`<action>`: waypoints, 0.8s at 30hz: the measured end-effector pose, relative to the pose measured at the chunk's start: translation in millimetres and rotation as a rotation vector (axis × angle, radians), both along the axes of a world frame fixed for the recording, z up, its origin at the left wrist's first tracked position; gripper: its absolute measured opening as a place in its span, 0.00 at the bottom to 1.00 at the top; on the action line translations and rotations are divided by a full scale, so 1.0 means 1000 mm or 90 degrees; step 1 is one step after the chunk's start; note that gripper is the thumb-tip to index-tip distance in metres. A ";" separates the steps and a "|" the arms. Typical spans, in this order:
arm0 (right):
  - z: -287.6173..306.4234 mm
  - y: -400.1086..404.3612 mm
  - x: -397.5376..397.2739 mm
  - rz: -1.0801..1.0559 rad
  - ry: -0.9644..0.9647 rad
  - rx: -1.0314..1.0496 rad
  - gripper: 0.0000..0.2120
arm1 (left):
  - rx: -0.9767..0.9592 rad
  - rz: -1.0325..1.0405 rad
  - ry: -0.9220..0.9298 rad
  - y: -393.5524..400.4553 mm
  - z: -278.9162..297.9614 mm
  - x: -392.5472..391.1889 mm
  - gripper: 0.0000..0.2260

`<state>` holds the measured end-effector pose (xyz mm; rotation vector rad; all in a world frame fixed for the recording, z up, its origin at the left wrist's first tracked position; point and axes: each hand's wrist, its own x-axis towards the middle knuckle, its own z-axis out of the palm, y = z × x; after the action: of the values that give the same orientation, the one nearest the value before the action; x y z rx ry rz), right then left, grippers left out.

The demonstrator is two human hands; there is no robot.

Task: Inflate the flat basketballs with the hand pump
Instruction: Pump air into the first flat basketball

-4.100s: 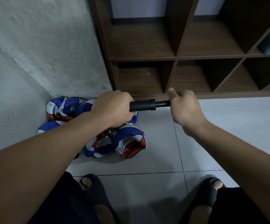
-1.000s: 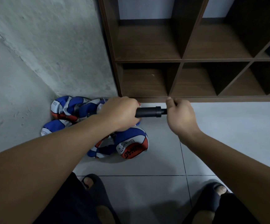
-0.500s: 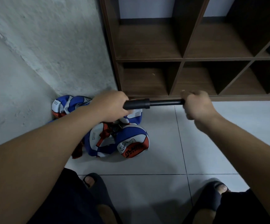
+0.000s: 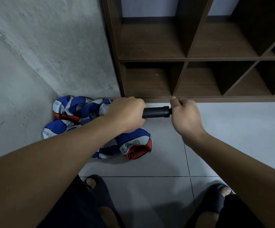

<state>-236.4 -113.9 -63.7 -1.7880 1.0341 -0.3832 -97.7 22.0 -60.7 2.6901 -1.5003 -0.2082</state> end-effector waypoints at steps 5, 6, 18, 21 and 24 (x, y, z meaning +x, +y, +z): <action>0.000 0.000 0.001 0.033 0.010 0.004 0.21 | 0.005 -0.016 -0.008 0.000 0.004 0.009 0.08; 0.001 -0.002 0.002 0.045 0.019 0.002 0.20 | 0.005 -0.018 0.002 0.000 0.005 0.011 0.08; -0.001 -0.056 -0.004 -0.096 0.012 0.009 0.22 | 0.035 0.052 0.050 0.014 0.004 0.040 0.13; -0.003 -0.030 -0.003 -0.050 0.016 -0.019 0.22 | 0.023 0.034 0.013 0.007 0.005 0.028 0.14; 0.003 -0.013 0.000 -0.007 0.004 -0.040 0.21 | 0.012 0.023 0.014 0.005 0.007 0.019 0.15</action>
<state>-236.3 -127.1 -61.0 -1.8409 1.0469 -0.4207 -78.7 26.8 -54.2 2.7178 -1.4497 -0.2511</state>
